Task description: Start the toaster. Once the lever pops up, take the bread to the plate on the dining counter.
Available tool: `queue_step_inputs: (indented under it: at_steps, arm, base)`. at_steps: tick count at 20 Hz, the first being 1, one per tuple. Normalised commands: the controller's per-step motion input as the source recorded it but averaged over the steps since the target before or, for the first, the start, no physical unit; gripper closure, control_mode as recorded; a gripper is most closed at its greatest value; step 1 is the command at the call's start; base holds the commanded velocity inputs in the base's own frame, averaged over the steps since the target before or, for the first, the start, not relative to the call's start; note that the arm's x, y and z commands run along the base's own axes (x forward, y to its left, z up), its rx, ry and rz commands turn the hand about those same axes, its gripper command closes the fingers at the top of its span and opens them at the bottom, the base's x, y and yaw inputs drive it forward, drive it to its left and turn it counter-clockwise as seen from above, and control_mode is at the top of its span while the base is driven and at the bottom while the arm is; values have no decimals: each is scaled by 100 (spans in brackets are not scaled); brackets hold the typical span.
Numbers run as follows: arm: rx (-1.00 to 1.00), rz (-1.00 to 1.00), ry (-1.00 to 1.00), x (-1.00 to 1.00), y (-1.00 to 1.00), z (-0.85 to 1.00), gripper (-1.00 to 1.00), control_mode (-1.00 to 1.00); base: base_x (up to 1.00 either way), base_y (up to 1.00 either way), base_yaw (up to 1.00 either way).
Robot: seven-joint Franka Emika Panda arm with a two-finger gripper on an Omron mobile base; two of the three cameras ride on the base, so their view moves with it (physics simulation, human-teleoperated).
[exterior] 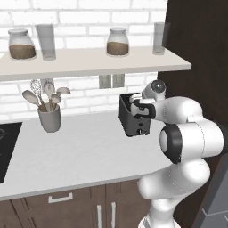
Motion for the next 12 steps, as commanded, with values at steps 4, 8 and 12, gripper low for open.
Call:
queue_step_inputs:
  at_steps: [4, 8, 12]
  arm:
    - [0, 0, 5, 0, 0, 0, -100, -100]
    - [0, 0, 1, 0, 0, 0, -100, -100]
    - [0, 0, 2, 0, 0, 0, -100, -100]
  base:
    - [0, 0, 0]
    - [0, 0, 0]
    - [0, 0, 0]
